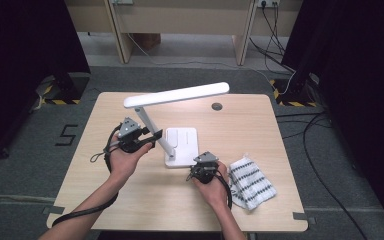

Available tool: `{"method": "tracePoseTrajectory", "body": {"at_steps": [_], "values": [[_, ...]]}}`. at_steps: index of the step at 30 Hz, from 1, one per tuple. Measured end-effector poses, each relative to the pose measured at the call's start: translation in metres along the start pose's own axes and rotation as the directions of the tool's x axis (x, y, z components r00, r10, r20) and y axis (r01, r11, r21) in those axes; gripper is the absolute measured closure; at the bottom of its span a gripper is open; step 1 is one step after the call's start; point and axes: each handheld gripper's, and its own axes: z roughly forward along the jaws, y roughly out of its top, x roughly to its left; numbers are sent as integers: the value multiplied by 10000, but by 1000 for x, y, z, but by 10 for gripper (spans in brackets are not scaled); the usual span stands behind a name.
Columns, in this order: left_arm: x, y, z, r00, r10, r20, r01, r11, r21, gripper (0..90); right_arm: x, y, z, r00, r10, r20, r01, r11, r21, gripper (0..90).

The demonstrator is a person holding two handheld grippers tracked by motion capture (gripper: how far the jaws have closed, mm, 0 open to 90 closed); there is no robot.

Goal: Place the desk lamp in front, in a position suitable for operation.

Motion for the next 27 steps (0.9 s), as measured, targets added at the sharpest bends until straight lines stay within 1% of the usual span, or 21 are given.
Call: {"method": "tracePoseTrajectory", "body": {"at_steps": [1,6,7,8,9,11,13,16,18,19,22,23,24,26,27], "values": [[0,-1,0,10000,84,-8,-84,10000,-3,508,-1,0,-3,10000,-18,18,18,10000,-39,522],[0,-4,-1,9999,141,-14,-141,9999,-5,459,-6,1,-10,10000,-22,81,24,9998,-173,520],[0,-7,-3,9998,186,-9,-186,9998,0,451,-7,2,-13,9999,90,104,-89,9998,-163,520],[0,-8,-4,9997,237,-13,-237,9997,13,445,-8,2,-14,9999,92,125,-90,9998,-194,520],[0,-9,-5,9998,193,-9,-193,9998,17,439,-10,2,-16,9999,57,162,-53,9997,-231,520],[0,-11,-6,9998,212,-8,-212,9998,48,427,-11,2,-18,9998,88,172,-84,9997,-212,520],[0,-15,-9,9995,305,30,-305,9995,110,418,-15,1,-23,9996,131,246,-125,9996,-238,520],[1,-18,-12,9994,345,47,-345,9993,151,412,-18,0,-26,9994,172,295,-165,9996,-251,520],[2,-23,-17,9993,382,61,-383,9990,210,411,-24,-2,-33,9988,275,394,-263,9991,-324,520],[2,-23,-17,9993,382,61,-383,9990,210,409,-24,-2,-33,9988,275,394,-263,9991,-324,520],[2,-29,-23,9990,430,122,-433,9986,294,406,-30,-4,-41,9981,479,398,-465,9983,-361,514],[2,-31,-25,9988,470,148,-475,9983,326,405,-32,-4,-43,9980,485,415,-469,9982,-383,512],[2,-36,-30,9989,423,183,-430,9983,386,402,-36,-5,-51,9973,577,457,-556,9974,-453,508],[3,-38,-32,9988,450,199,-457,9983,361,402,-38,-5,-54,9970,619,457,-595,9969,-509,507],[4,-41,-37,9987,467,204,-474,9982,373,400,-43,-8,-62,9961,686,552,-652,9960,-607,504]]}}
